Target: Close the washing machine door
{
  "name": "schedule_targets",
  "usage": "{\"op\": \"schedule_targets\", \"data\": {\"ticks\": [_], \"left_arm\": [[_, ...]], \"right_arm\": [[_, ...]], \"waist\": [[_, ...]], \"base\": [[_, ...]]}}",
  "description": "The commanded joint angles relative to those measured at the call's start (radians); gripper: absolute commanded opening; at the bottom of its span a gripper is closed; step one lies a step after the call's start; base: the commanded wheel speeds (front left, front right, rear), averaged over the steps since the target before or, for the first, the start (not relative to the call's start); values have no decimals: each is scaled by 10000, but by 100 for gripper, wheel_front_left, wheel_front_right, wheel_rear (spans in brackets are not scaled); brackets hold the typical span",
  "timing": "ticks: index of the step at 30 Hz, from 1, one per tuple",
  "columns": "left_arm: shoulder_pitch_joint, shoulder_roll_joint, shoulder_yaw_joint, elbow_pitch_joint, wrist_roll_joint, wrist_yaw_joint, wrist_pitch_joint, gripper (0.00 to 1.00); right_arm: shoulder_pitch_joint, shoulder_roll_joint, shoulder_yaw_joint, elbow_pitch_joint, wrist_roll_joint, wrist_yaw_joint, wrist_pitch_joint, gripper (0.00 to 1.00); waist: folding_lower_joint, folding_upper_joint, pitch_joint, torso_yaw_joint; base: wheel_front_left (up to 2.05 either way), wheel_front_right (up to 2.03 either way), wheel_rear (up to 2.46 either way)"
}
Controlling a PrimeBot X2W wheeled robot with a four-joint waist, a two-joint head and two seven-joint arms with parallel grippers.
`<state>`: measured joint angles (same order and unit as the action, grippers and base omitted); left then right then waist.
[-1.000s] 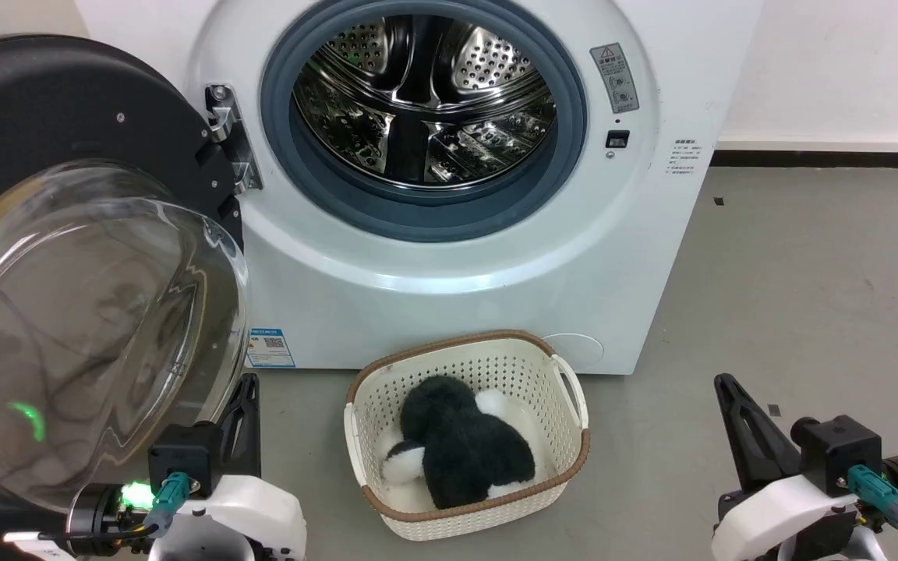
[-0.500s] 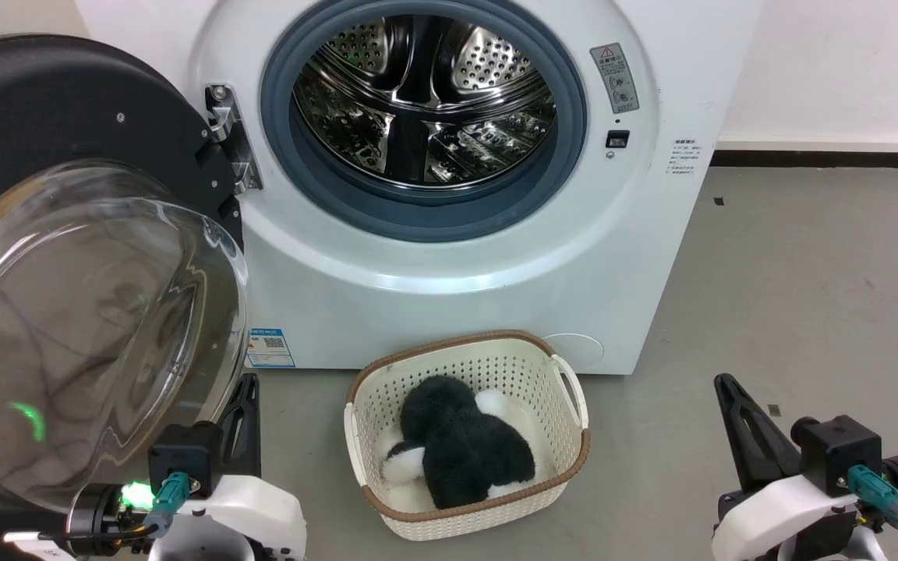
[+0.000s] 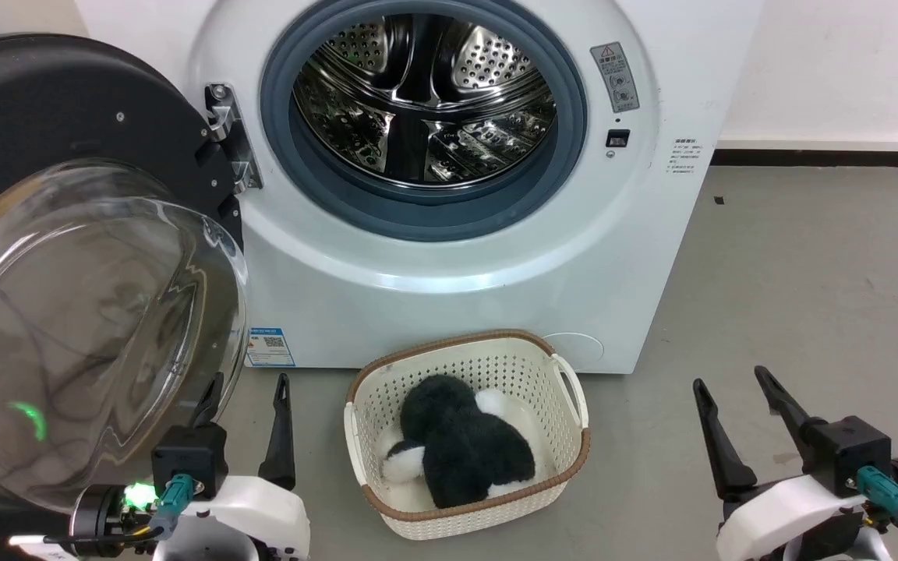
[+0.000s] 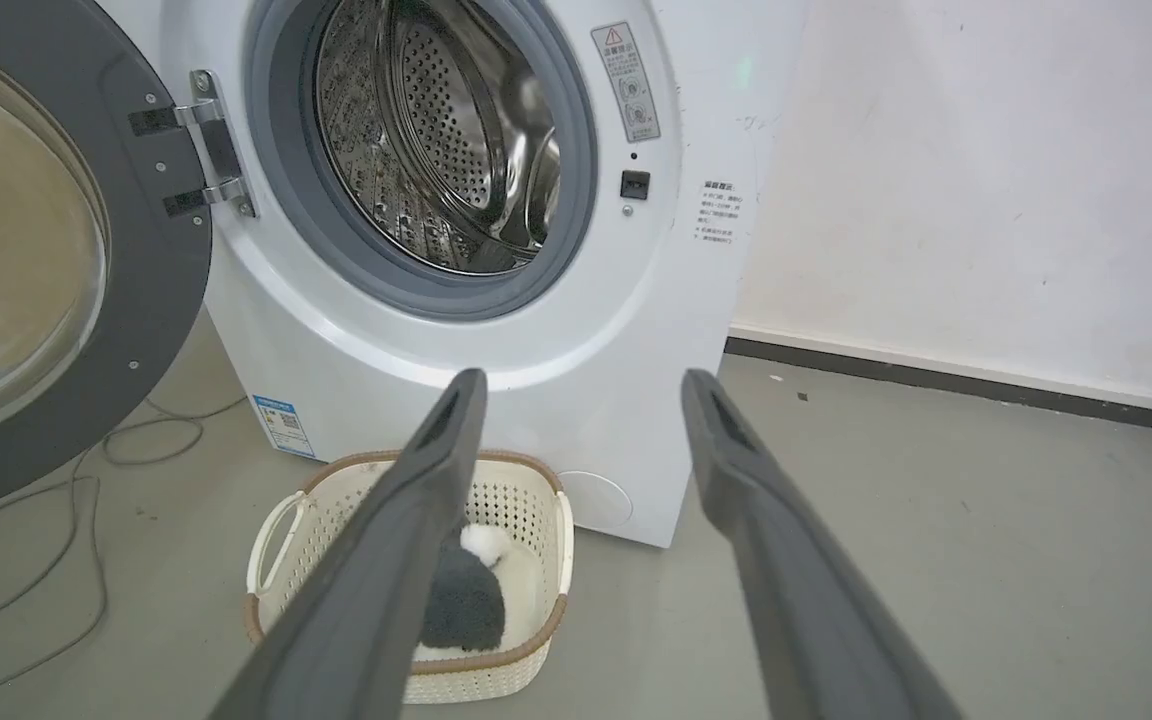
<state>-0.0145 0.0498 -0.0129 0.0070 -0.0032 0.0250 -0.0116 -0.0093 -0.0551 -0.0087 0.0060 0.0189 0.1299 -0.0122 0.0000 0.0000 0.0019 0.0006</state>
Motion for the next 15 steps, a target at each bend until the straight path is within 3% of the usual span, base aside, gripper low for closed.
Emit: {"op": "schedule_targets", "data": {"ticks": [1, 2, 3, 4, 15], "left_arm": [[-52, 0, -26, 26, -20, 94, -123, 100], [-58, 1, -40, 29, -18, 119, -144, 98], [-66, 1, -52, 28, -17, 144, -164, 27], [-76, 2, -65, 26, -16, 165, -185, 0], [-292, 21, -25, -279, -177, 292, -415, 0]], "right_arm": [[5, 4, -56, 12, 58, 1, -120, 100], [6, 5, -72, 14, 70, 1, -141, 100], [6, 5, -89, 14, 84, 1, -162, 100], [6, 6, -105, 15, 97, 1, -182, 100], [19, 10, -252, 26, 237, 2, -412, 100]], "waist": [[0, 0, 2, 4], [0, 0, 4, 8], [0, 0, 6, 14], [0, 0, 7, 20], [0, 0, 43, 225]], "base": [[0, 0, 0], [0, 0, 0], [0, 0, 0], [0, 0, 0], [0, 0, 0]]}}
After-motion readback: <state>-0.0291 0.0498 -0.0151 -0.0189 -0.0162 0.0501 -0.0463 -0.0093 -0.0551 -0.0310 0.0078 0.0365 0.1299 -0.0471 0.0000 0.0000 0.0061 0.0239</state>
